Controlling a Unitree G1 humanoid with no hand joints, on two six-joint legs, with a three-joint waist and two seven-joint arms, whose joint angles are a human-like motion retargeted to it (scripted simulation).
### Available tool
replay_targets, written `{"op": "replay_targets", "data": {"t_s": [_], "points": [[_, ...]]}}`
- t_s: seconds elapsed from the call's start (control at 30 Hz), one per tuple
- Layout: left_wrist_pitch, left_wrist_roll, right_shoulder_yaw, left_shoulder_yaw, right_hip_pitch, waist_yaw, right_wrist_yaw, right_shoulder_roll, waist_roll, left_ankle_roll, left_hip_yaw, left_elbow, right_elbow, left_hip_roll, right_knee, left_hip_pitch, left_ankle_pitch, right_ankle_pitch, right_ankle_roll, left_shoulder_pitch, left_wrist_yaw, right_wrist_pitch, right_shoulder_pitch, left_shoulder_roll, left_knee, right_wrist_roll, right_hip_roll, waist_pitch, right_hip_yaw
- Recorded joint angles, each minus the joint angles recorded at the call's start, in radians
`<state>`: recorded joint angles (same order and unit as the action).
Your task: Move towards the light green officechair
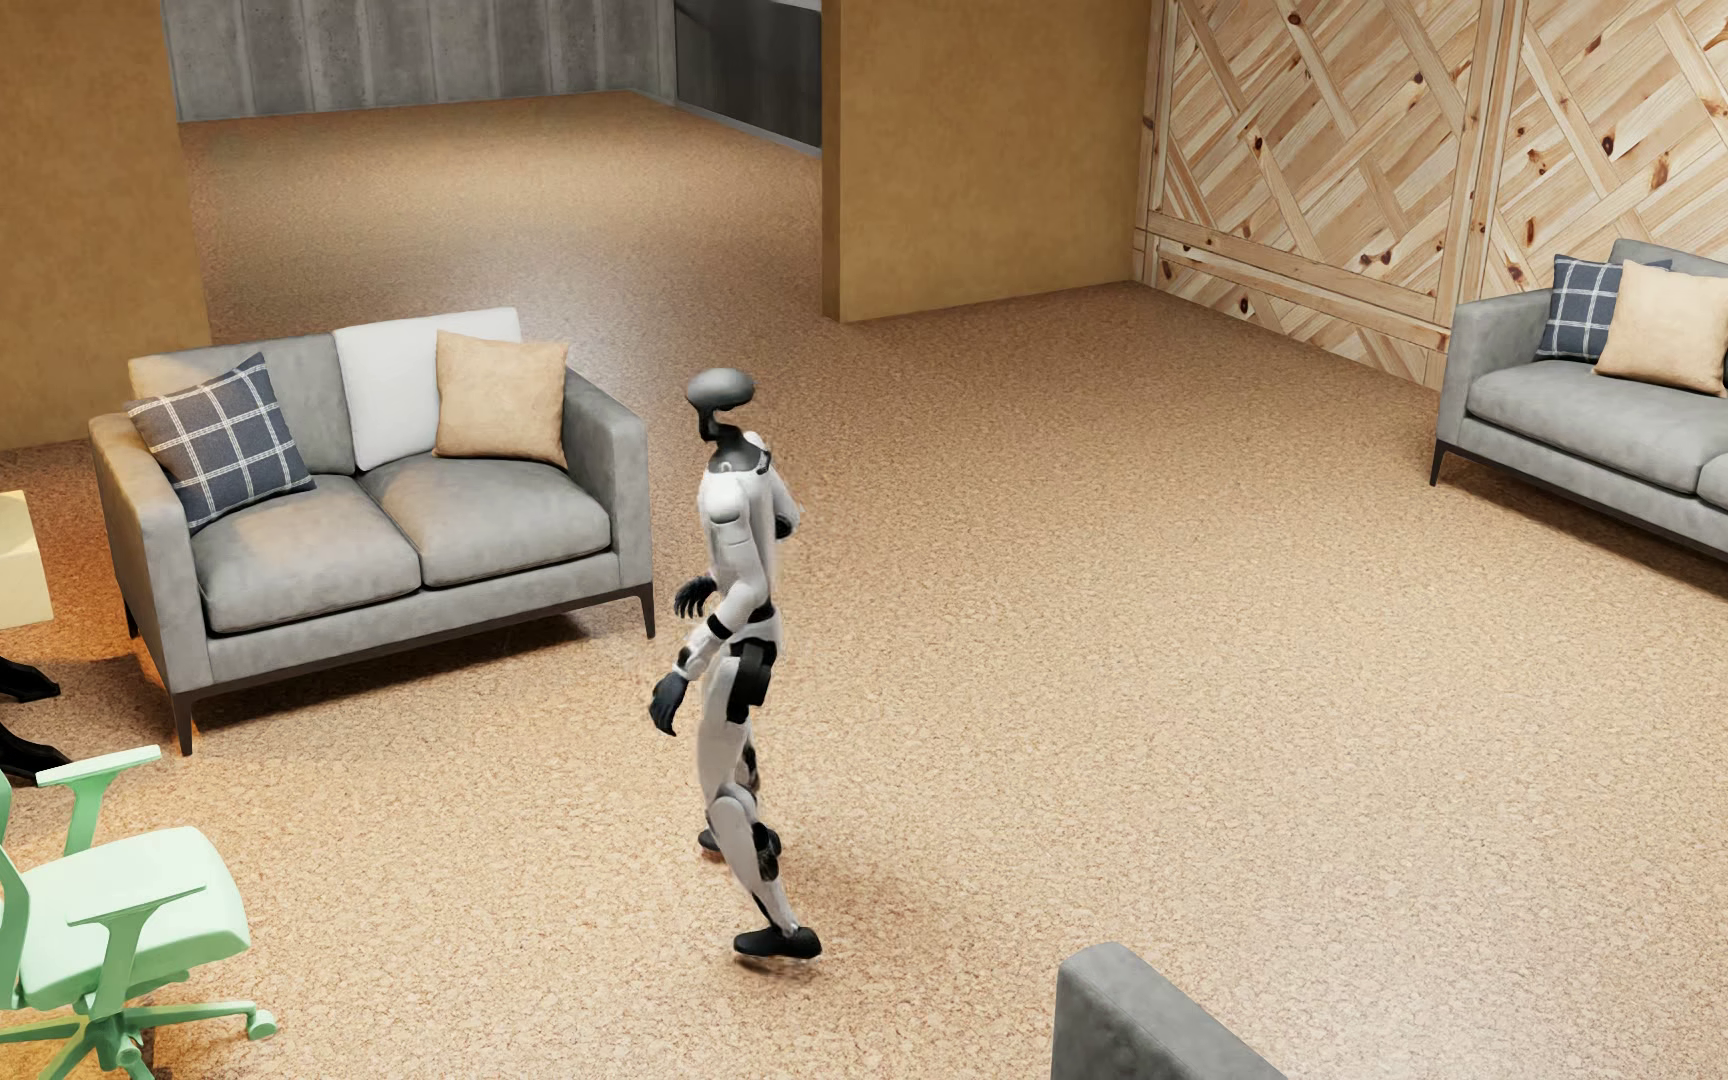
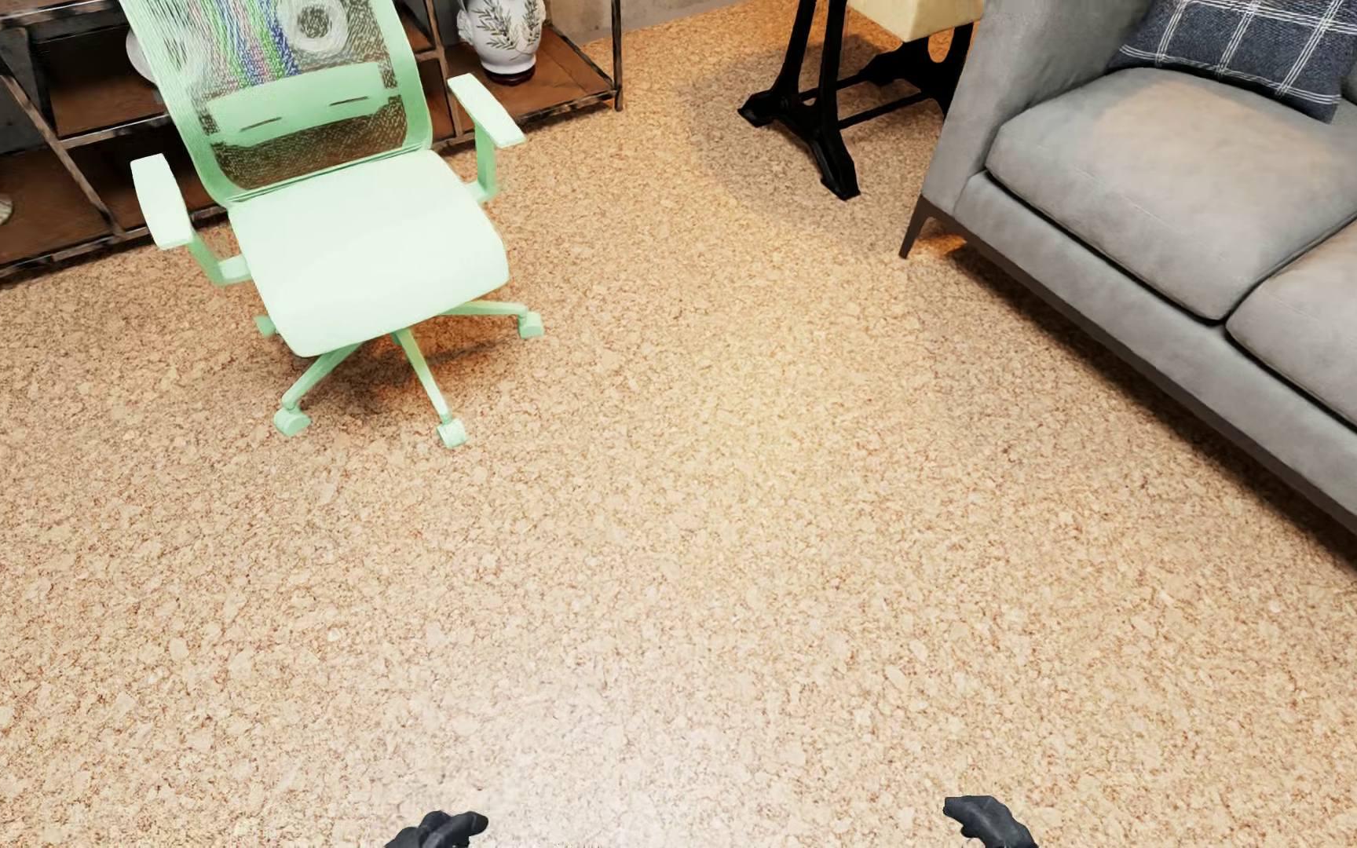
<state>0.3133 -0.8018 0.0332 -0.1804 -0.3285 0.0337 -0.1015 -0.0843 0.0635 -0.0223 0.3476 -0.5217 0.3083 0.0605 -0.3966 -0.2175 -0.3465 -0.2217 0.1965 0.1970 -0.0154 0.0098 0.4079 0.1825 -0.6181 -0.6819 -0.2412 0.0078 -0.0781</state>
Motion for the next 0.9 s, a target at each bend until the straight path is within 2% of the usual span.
{"op": "replay_targets", "data": {"t_s": [0.03, 0.07, 0.1, 0.13, 0.17, 0.2, 0.23, 0.27, 0.3, 0.33, 0.37, 0.4, 0.47, 0.5, 0.57, 0.6, 0.63, 0.7, 0.73, 0.77, 0.8, 0.83, 0.87, 0.9], "points": [[0.036, 0.046, -0.019, 0.044, 0.031, -0.002, 0.006, -0.008, -0.009, -0.024, 0.012, -0.058, 0.052, -0.019, 0.012, -0.048, 0.056, -0.017, -0.017, 0.003, -0.028, 0.034, -0.033, 0.001, -0.08, 0.027, 0.018, 0.002, -0.058], [0.075, 0.092, -0.036, 0.075, 0.06, -0.001, 0.019, -0.024, -0.02, -0.069, 0.014, -0.115, 0.114, -0.034, 0.02, -0.107, 0.135, -0.033, -0.034, 0.003, -0.06, 0.056, -0.072, -0.002, -0.172, 0.043, 0.038, 0.005, -0.114], [0.102, 0.129, -0.06, 0.085, 0.088, 0.001, 0.032, -0.047, -0.031, -0.113, -0.011, -0.169, 0.168, -0.052, 0.03, -0.18, 0.213, -0.049, -0.05, -0.001, -0.074, 0.074, -0.107, 0.002, -0.277, 0.046, 0.054, 0.008, -0.17], [0.11, 0.149, -0.081, 0.067, 0.117, 0.004, 0.043, -0.069, -0.042, -0.149, -0.092, -0.213, 0.214, -0.106, 0.042, -0.265, 0.258, -0.062, -0.065, -0.003, -0.067, 0.088, -0.136, 0.012, -0.385, 0.042, 0.07, 0.012, -0.226], [0.102, 0.158, -0.091, 0.032, 0.139, 0.002, 0.051, -0.083, -0.054, -0.097, -0.198, -0.245, 0.256, -0.181, 0.046, -0.334, 0.246, -0.077, -0.078, -0.001, -0.046, 0.104, -0.161, 0.028, -0.459, 0.041, 0.086, 0.015, -0.274], [0.085, 0.163, -0.087, -0.002, 0.154, -0.005, 0.053, -0.089, -0.066, -0.017, -0.318, -0.266, 0.295, -0.256, 0.044, -0.374, 0.202, -0.093, -0.09, 0.008, -0.021, 0.123, -0.182, 0.04, -0.483, 0.045, 0.101, 0.016, -0.311], [0.069, 0.17, -0.072, -0.027, 0.165, -0.015, 0.048, -0.088, -0.075, 0.04, -0.44, -0.278, 0.333, -0.304, 0.043, -0.382, 0.162, -0.106, -0.102, 0.021, 0.005, 0.146, -0.201, 0.044, -0.458, 0.053, 0.113, 0.013, -0.338], [0.055, 0.176, -0.045, -0.044, 0.178, -0.025, 0.039, -0.083, -0.081, 0.066, -0.549, -0.282, 0.362, -0.311, 0.045, -0.371, 0.138, -0.118, -0.111, 0.04, 0.031, 0.167, -0.21, 0.047, -0.39, 0.057, 0.12, 0.009, -0.362], [0.047, 0.176, -0.02, -0.059, 0.192, -0.032, 0.027, -0.073, -0.083, 0.055, -0.636, -0.279, 0.383, -0.282, 0.047, -0.347, 0.103, -0.131, -0.115, 0.055, 0.057, 0.185, -0.214, 0.049, -0.285, 0.06, 0.125, 0.004, -0.388], [0.042, 0.17, -0.005, -0.07, 0.211, -0.037, 0.018, -0.064, -0.084, 0.013, -0.698, -0.272, 0.394, -0.234, 0.053, -0.319, 0.123, -0.14, -0.115, 0.066, 0.081, 0.193, -0.212, 0.05, -0.157, 0.057, 0.127, -0.001, -0.416], [0.041, 0.162, -0.003, -0.075, 0.236, -0.037, 0.018, -0.062, -0.085, 0.158, -0.81, -0.263, 0.397, -0.212, 0.073, -0.262, 0.163, -0.146, -0.112, 0.074, 0.097, 0.19, -0.208, 0.047, -0.034, 0.049, 0.129, -0.008, -0.443], [0.042, 0.155, -0.01, -0.072, 0.258, -0.036, 0.028, -0.064, -0.084, 0.192, -0.909, -0.252, 0.398, -0.204, 0.086, -0.196, 0.119, -0.157, -0.108, 0.081, 0.103, 0.179, -0.203, 0.041, 0.06, 0.037, 0.131, -0.014, -0.463], [0.048, 0.141, -0.001, -0.065, 0.277, -0.043, 0.048, -0.064, -0.075, 0.187, -0.877, -0.237, 0.388, -0.151, 0.051, -0.129, 0.091, -0.182, -0.096, 0.077, 0.085, 0.165, -0.189, 0.021, 0.162, 0.024, 0.114, -0.019, -0.472], [0.046, 0.134, 0.022, -0.061, 0.267, -0.043, 0.044, -0.052, -0.069, 0.18, -0.866, -0.236, 0.375, -0.139, -0.01, -0.111, 0.096, -0.182, -0.088, 0.068, 0.071, 0.167, -0.177, 0.017, 0.178, 0.035, 0.094, -0.019, -0.47], [0.041, 0.114, 0.074, -0.062, 0.194, -0.034, 0.029, -0.009, -0.059, 0.167, -0.856, -0.218, 0.35, -0.133, -0.22, -0.085, 0.091, -0.115, -0.055, 0.043, 0.056, 0.169, -0.157, 0.015, 0.184, 0.056, 0.036, -0.014, -0.44], [0.034, 0.1, 0.085, -0.069, 0.13, -0.024, 0.034, -0.001, -0.056, 0.161, -0.849, -0.197, 0.337, -0.13, -0.362, -0.079, 0.082, -0.059, -0.032, 0.029, 0.053, 0.161, -0.149, 0.017, 0.179, 0.054, 0.003, -0.01, -0.397], [0.023, 0.086, 0.085, -0.075, 0.058, -0.013, 0.041, 0.004, -0.052, 0.155, -0.838, -0.176, 0.319, -0.124, -0.506, -0.071, 0.073, -0.003, -0.043, 0.009, 0.047, 0.161, -0.144, 0.017, 0.177, 0.044, -0.027, -0.005, -0.343], [-0.001, 0.08, 0.1, -0.07, -0.059, 0.005, 0.044, 0.008, -0.041, 0.137, -0.817, -0.128, 0.295, -0.116, -0.689, -0.052, 0.056, -0.005, -0.023, -0.021, 0.014, 0.164, -0.129, 0.018, 0.171, 0.032, -0.053, 0.002, -0.227], [-0.009, 0.087, 0.116, -0.061, -0.097, 0.01, 0.045, 0.01, -0.038, 0.126, -0.807, -0.114, 0.292, -0.117, -0.708, -0.04, 0.053, -0.009, 0.016, -0.039, -0.005, 0.167, -0.114, 0.018, 0.173, 0.034, -0.067, 0.004, -0.188], [-0.013, 0.091, 0.127, -0.052, -0.116, 0.013, 0.049, 0.015, -0.035, 0.114, -0.797, -0.099, 0.296, -0.119, -0.679, -0.028, 0.053, -0.015, 0.02, -0.051, -0.02, 0.175, -0.105, 0.018, 0.178, 0.033, -0.092, 0.004, -0.17], [-0.017, 0.089, 0.134, -0.048, -0.12, 0.015, 0.058, 0.019, -0.033, 0.101, -0.784, -0.079, 0.3, -0.12, -0.613, -0.017, 0.055, -0.02, 0.015, -0.062, -0.029, 0.179, -0.098, 0.019, 0.187, 0.03, -0.128, 0.003, -0.172], [-0.023, 0.082, 0.14, -0.049, -0.118, 0.019, 0.07, 0.02, -0.031, 0.088, -0.768, -0.057, 0.301, -0.121, -0.524, -0.009, 0.055, -0.032, -0.015, -0.07, -0.033, 0.178, -0.091, 0.021, 0.191, 0.027, -0.155, 0.002, -0.172], [-0.031, 0.075, 0.148, -0.053, -0.112, 0.024, 0.081, 0.021, -0.029, 0.077, -0.747, -0.035, 0.299, -0.12, -0.427, -0.004, 0.053, -0.035, -0.027, -0.076, -0.036, 0.178, -0.083, 0.021, 0.189, 0.028, -0.163, 0.0, -0.15], [-0.038, 0.072, 0.161, -0.058, -0.102, 0.029, 0.085, 0.026, -0.028, 0.065, -0.721, -0.017, 0.296, -0.122, -0.323, 0.0, 0.051, -0.024, 0.0, -0.081, -0.037, 0.179, -0.076, 0.022, 0.189, 0.034, -0.134, -0.001, -0.077]]}}
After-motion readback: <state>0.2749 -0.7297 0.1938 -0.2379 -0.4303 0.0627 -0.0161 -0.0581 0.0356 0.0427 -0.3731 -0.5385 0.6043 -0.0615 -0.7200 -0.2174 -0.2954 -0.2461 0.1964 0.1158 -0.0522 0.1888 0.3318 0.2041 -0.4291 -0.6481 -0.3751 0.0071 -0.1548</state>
